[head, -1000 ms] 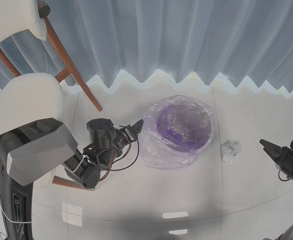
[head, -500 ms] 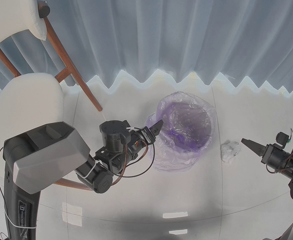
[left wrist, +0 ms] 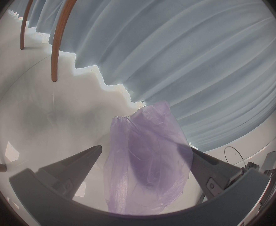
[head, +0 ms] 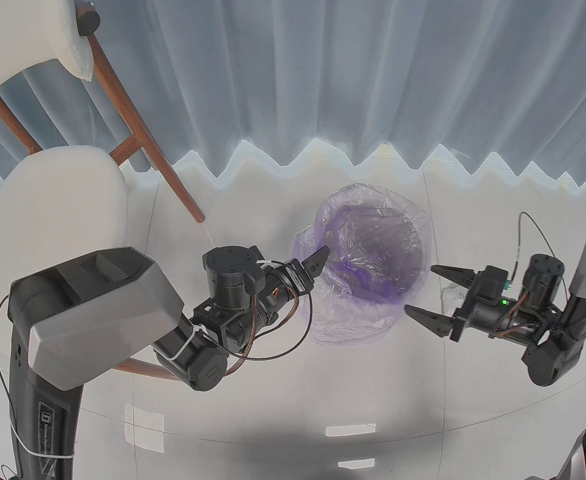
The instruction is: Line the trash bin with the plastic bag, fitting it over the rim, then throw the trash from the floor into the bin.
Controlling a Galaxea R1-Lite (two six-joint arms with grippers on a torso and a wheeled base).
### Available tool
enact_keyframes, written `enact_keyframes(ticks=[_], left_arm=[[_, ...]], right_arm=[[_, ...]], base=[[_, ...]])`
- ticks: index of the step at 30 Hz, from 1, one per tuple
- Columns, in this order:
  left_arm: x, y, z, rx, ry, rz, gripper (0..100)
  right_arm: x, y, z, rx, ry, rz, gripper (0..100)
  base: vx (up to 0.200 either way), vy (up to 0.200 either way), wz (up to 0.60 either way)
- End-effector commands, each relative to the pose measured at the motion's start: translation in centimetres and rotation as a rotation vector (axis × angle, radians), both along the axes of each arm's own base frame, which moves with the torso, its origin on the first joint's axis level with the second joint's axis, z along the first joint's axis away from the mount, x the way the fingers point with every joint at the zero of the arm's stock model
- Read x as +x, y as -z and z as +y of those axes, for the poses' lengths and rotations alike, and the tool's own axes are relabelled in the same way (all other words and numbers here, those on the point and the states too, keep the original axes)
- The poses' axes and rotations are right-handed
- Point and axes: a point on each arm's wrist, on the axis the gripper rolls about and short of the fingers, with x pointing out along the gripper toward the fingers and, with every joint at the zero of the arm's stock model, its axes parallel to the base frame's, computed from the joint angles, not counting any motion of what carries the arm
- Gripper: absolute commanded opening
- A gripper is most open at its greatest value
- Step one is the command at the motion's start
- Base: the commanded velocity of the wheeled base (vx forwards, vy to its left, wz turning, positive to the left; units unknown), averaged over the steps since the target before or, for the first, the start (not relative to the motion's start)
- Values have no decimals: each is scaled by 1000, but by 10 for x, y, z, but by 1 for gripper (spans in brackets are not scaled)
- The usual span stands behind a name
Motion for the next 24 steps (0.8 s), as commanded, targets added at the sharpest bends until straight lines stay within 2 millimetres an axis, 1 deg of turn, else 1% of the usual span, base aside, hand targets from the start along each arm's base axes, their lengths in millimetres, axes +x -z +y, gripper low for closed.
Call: enact_keyframes(ticks=[1, 2, 3, 5, 7, 12, 18, 21, 22, 24], left_arm=[[-2, -3, -3, 0, 6, -8, 100], [-2, -3, -3, 26, 8, -25, 100], [-2, -3, -3, 26, 8, -25, 100], [-2, -1, -2, 76, 10, -52, 100], [-2, -3, -3, 77, 13, -56, 100], [-2, -4, -3, 78, 11, -60, 100], [-2, -3, -3, 78, 11, -60, 100], [-2, -4, -3, 76, 13, -63, 100], [-4, -4, -5, 77, 17, -62, 100], [-4, -5, -4, 77, 17, -62, 100]], right_arm=[[35, 39, 60, -26, -151, 4, 100], [49, 43, 75, -28, -173, -43, 100], [49, 43, 75, -28, -173, -43, 100], [68, 43, 89, -22, -168, -86, 100], [74, 44, 93, -29, -169, -91, 100], [79, 41, 105, -42, -183, -106, 100], [74, 38, 121, -38, -221, -114, 100], [75, 40, 122, -39, -217, -114, 100], [78, 42, 124, -40, -203, -118, 0], [78, 41, 123, -40, -197, -120, 0]], base=[[0, 0, 0], [0, 0, 0], [0, 0, 0], [0, 0, 0], [0, 0, 0], [0, 0, 0], [0, 0, 0], [0, 0, 0], [0, 0, 0], [0, 0, 0]])
